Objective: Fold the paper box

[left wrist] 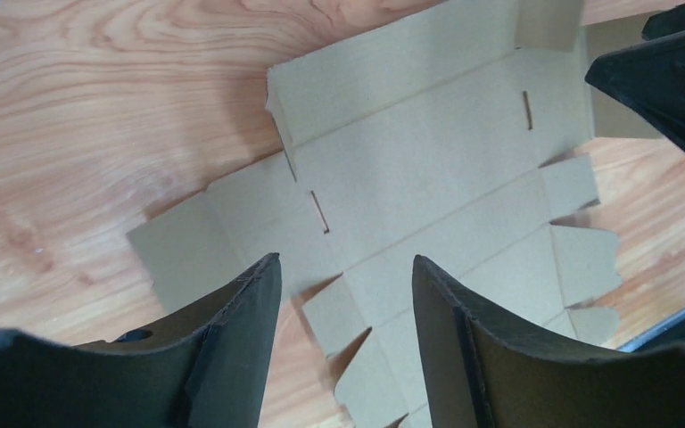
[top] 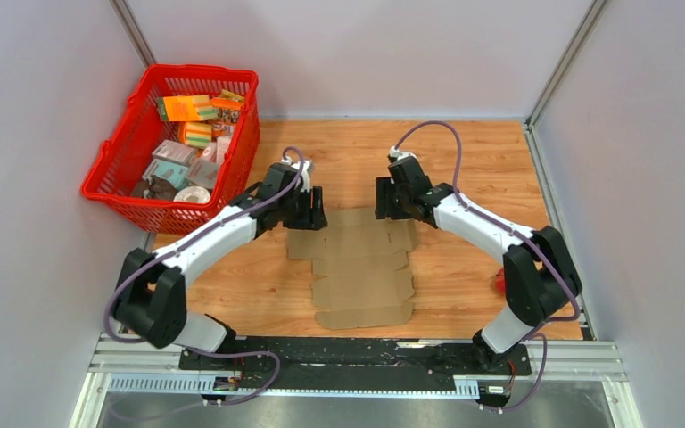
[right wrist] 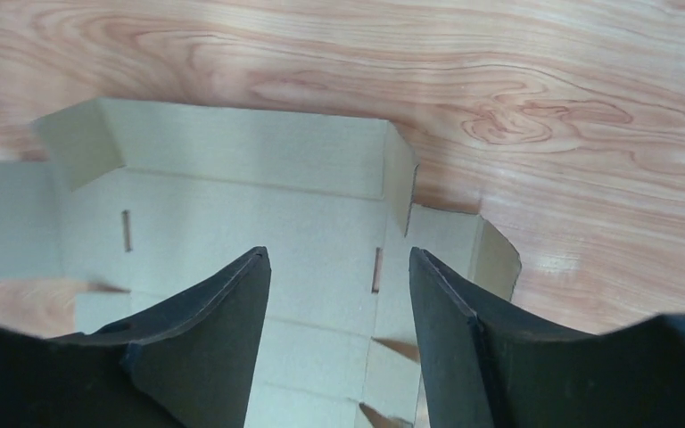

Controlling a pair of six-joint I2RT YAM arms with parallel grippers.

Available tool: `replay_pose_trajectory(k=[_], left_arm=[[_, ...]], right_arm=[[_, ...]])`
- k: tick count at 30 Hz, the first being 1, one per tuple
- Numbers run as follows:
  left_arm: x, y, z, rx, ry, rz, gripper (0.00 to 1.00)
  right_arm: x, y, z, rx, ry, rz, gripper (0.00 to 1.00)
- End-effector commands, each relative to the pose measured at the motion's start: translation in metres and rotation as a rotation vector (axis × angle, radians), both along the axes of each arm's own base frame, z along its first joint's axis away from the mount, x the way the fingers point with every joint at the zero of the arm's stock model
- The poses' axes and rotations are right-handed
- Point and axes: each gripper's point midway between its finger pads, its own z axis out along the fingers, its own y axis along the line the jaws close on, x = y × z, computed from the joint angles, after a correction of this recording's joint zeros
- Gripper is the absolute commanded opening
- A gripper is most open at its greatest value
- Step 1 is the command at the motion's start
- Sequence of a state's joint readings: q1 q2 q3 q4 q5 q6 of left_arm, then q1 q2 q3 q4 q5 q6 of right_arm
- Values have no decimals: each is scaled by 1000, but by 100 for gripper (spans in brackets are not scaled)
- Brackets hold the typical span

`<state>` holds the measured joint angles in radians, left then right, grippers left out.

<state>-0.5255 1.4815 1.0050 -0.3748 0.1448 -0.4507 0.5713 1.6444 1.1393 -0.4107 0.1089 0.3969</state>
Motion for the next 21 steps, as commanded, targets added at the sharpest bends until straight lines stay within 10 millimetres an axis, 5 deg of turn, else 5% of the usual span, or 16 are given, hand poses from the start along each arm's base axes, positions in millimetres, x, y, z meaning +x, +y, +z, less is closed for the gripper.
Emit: replay_pose_trajectory(k=[1,4,9,15,21], left_arm=[[-19,17,23,-8,-81,-24,63],[-25,29,24,11,-113,7,63],[-1,17,34,12,-132,-40,66],[37,7,11,108,-72,-54,60],[52,0,-15,137,-16,-71,50]], right_arm=[[-16,16,24,98,-17,129,62],[-19,29,27,149,-12,177,64],[-21,32,26,145,22,201,64],[-56,53,21,305,114,241,57],[-80,58,0,361,177,241,46]])
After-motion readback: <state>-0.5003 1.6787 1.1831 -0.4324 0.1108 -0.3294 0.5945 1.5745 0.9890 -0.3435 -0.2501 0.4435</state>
